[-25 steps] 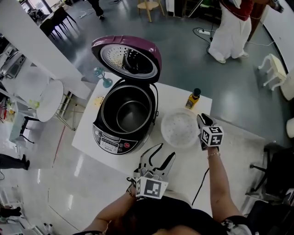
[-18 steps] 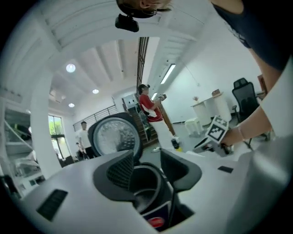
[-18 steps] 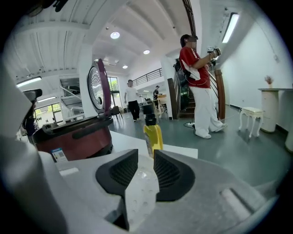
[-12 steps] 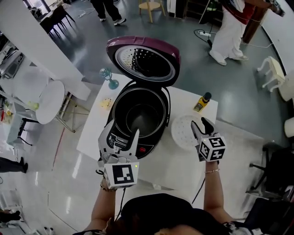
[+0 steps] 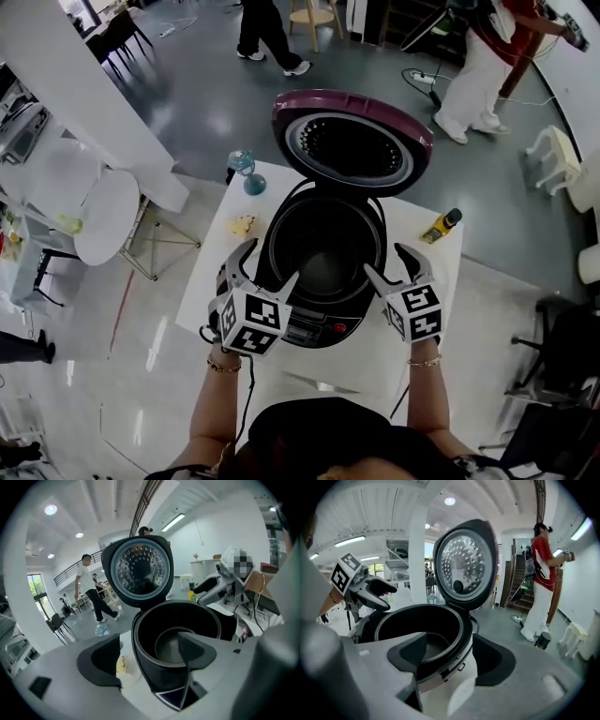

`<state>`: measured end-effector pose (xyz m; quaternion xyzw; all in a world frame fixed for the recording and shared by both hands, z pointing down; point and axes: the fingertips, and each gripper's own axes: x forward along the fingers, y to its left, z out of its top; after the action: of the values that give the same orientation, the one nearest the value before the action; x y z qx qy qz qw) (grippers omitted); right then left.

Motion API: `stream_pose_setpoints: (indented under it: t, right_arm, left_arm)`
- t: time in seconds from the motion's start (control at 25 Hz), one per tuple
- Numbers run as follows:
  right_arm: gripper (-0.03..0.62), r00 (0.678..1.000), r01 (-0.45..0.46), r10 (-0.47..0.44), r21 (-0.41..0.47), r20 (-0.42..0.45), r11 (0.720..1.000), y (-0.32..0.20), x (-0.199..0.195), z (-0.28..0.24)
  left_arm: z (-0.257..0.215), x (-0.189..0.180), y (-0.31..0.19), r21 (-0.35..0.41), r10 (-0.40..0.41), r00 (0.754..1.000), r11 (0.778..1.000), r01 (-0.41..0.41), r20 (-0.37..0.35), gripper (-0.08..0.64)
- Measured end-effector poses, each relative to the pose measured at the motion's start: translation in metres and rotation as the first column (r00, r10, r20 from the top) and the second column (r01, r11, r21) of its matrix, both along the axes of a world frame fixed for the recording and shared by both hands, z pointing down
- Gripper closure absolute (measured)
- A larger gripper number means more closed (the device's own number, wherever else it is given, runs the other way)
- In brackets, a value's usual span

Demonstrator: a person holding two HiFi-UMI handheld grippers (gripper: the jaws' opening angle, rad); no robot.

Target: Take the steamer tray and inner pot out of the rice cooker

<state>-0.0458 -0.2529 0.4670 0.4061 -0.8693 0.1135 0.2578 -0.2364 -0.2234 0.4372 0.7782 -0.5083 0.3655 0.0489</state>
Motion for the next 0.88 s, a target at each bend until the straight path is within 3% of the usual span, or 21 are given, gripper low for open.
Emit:
stream_pose_setpoints:
  t: [0.2, 0.4, 0.64, 0.88]
  right_arm:
    - [0.29, 0.982, -0.036, 0.036, 0.005, -0.185, 0.999, -0.013, -0.022, 0.002]
    - [0.29, 0.963, -0.08, 0.079, 0.006, -0.259, 0.997, -0.025, -0.029, 0.008]
    - [0.29, 0.932, -0.115, 0.104, -0.01, -0.347, 0.993, -0.035, -0.028, 0.016]
    - [0.29, 0.887, -0.141, 0.103, -0.052, -0.45, 0.989, -0.049, -0.027, 0.032]
  left_arm:
    - [0.03, -0.014, -0.024, -0.092, 0.068, 0.996, 0.994, -0.063, 0.052, 0.173]
    - [0.047, -0.014, -0.045, -0.138, 0.137, 0.991, 0.981, -0.135, 0.002, 0.173]
    - [0.066, -0.008, -0.059, -0.228, 0.209, 0.978, 0.951, -0.209, -0.024, 0.175]
    - [0.078, -0.01, -0.077, -0.262, 0.24, 0.968, 0.941, -0.214, 0.071, 0.176]
